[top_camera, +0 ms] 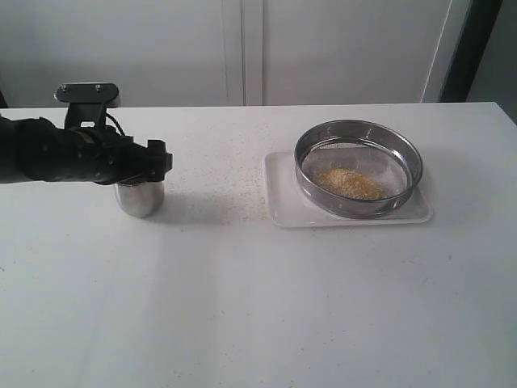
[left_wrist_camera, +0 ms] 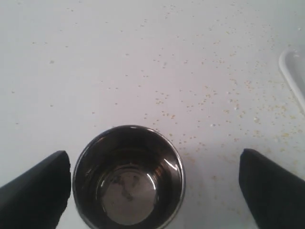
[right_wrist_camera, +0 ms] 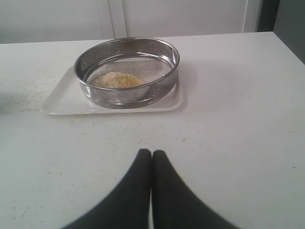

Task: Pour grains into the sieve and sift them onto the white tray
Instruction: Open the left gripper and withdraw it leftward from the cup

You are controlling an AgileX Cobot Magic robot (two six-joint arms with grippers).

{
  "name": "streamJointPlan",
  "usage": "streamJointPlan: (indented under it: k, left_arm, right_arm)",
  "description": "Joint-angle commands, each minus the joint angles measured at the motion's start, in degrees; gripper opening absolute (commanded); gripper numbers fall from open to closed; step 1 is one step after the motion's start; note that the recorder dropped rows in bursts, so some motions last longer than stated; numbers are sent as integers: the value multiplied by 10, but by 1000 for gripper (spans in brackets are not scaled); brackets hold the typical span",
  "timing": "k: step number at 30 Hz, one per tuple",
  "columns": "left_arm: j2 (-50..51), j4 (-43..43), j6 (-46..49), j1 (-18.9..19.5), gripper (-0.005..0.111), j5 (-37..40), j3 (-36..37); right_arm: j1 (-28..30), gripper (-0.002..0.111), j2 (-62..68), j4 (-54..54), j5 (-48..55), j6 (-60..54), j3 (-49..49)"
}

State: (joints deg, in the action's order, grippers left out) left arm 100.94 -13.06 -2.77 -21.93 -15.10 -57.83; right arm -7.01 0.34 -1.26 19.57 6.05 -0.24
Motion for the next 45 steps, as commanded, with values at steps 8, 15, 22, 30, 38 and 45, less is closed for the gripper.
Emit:
streamJointPlan:
  k: [8,15,22,30,38,45]
  left_arm:
    - [-57,6,41,3,83,88,-1]
    - [-104,7,60,3,57,168,-1]
    - [-143,18,89,3,20,254,-1]
    - [-159,46,90,26,0,363,-2]
    - [-185,69,90,92,0,434,-2]
    - [-207,80,71,151,0,492,5]
  right_arm:
    - [2,0,-3,2,-4,4,2]
    - [2,0,-3,2,-4,4,2]
    - [2,0,-3,2,-4,4,2]
    - [2,0,-3,2,-4,4,2]
    - [2,0,-3,2,-4,4,2]
    - [2,0,-3,2,-4,4,2]
